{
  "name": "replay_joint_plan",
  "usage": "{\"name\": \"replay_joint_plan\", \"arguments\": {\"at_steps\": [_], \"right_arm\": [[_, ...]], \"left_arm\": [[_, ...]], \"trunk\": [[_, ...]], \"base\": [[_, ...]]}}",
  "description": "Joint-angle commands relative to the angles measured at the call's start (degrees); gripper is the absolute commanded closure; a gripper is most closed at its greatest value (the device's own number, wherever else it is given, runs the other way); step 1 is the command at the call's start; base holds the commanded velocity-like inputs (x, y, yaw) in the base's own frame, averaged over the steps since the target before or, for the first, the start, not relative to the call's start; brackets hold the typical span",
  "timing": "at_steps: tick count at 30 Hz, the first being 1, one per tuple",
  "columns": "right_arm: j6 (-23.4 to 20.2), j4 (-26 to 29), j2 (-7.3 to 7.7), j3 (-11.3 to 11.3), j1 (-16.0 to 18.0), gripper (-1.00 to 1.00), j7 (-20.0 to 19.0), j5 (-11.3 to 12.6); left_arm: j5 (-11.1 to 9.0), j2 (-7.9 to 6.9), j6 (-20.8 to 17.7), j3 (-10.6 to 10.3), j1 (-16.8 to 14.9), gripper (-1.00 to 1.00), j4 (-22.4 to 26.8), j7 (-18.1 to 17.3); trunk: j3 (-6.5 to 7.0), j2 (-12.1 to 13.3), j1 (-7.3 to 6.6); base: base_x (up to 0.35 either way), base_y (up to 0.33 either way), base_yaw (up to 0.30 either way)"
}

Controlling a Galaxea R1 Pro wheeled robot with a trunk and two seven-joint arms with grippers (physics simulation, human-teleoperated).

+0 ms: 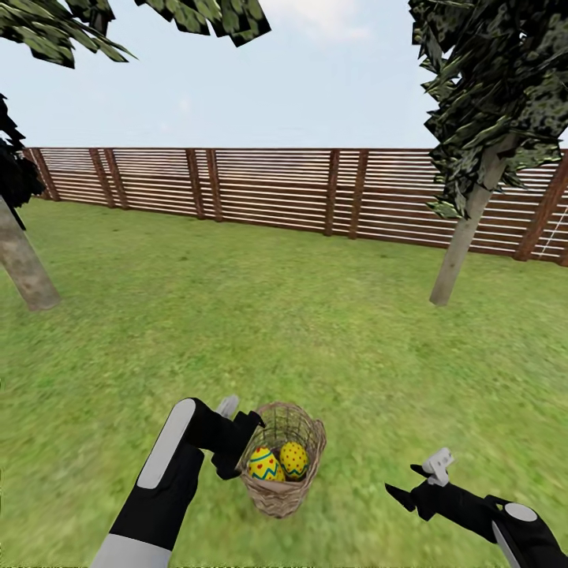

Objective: Take the three Easter eggs out of the wicker basket on the lawn in the garden, then place them on the lawn next to a single tree (choose any tree) so that all three eggs are next to the same tree and none are left in the basket.

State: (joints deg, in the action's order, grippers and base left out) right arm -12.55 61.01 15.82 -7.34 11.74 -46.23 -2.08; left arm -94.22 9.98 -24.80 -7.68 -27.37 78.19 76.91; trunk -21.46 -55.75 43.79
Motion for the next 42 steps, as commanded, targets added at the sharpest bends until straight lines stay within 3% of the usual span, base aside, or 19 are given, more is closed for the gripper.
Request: {"name": "replay_joint_plan", "arguments": {"at_steps": [1,23,42], "right_arm": [[-0.39,0.07,-0.02,-0.13,0.03,-1.00,-0.28,-0.21],[-0.21,-0.23,-0.41,-0.13,0.03,-1.00,0.05,-0.21],[-0.09,-0.37,-0.62,-0.17,0.03,-1.00,0.17,-0.22]], "left_arm": [[-0.08,0.02,-0.60,0.04,-0.05,-1.00,0.03,0.30],[-0.08,0.02,-0.60,-0.24,-0.05,-1.00,-2.31,0.08],[-0.03,0.02,-0.67,-0.23,-0.05,-1.00,-2.34,-0.24]], "trunk": [[-0.13,-0.05,0.01],[-4.50,-8.88,4.84],[-9.14,-16.09,8.79]], "base": [[0.000,0.000,0.033],[0.000,0.000,0.002],[0.000,0.000,0.000]]}}
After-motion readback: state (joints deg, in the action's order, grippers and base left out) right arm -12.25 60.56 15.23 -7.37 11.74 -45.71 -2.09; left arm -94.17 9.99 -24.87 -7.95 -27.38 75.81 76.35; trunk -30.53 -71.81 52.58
